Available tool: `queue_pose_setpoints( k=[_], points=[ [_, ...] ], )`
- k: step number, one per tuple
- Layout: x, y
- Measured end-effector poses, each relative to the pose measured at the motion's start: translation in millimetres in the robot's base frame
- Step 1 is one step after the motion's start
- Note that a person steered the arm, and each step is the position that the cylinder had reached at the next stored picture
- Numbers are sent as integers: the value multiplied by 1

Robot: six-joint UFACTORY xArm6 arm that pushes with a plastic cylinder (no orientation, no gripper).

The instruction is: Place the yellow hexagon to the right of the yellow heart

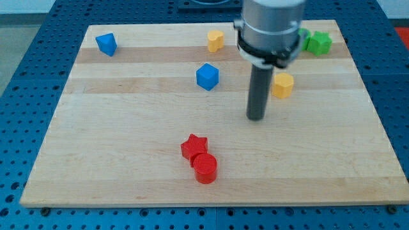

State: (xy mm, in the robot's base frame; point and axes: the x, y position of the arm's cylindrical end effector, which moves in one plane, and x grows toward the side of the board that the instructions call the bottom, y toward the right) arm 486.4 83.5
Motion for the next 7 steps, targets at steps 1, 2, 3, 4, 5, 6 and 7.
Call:
queue_pose_setpoints(
  k=[1,2,3,4,5,6,7],
  points=[
    [17,80],
    [18,92],
    [-22,86],
    [-31,84],
    [-33,84],
    [-44,77],
    [-68,61]
  ],
)
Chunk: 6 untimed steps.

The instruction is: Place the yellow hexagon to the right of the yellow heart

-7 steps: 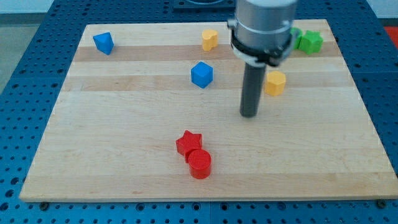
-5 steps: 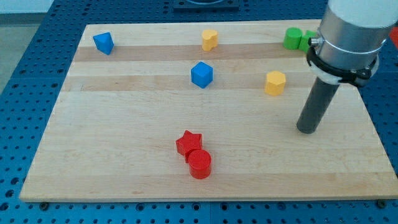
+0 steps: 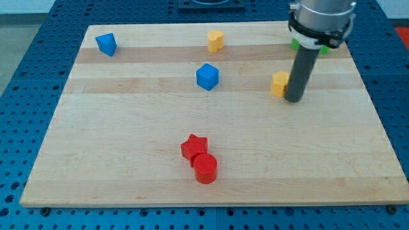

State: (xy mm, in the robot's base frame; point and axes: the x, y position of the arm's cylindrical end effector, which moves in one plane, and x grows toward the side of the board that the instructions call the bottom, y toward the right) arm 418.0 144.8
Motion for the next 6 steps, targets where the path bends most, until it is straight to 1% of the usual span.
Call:
queue_pose_setpoints(
  k=[2,4,5,6],
  points=[
    [-55,-34],
    [-100,-61],
    [-120,-75],
    [-123,-79]
  ],
)
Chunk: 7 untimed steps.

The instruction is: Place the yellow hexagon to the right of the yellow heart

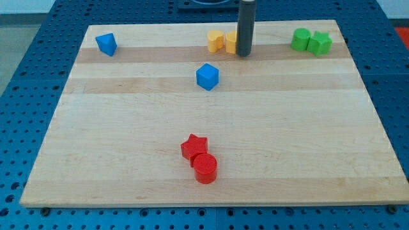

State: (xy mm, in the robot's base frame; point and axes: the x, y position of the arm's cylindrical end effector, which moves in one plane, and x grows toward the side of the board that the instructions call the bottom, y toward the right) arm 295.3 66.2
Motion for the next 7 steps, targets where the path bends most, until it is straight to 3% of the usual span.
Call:
queue_pose_setpoints(
  k=[2,3,7],
  points=[
    [9,42],
    [-7,11],
    [-4,-9]
  ],
)
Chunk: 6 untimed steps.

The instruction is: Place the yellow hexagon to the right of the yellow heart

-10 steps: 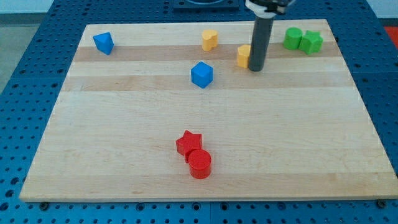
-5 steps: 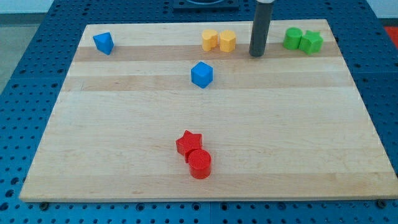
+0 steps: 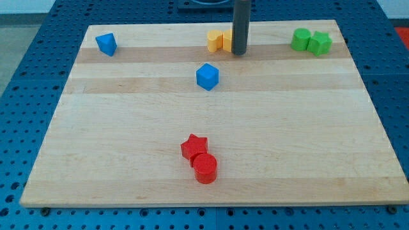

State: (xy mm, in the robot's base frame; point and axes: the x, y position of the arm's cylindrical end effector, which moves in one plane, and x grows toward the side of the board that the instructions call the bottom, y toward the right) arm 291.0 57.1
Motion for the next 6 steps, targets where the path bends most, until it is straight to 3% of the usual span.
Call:
queue_pose_setpoints(
  k=[2,6],
  points=[
    [-7,24],
    [-15,5]
  ],
)
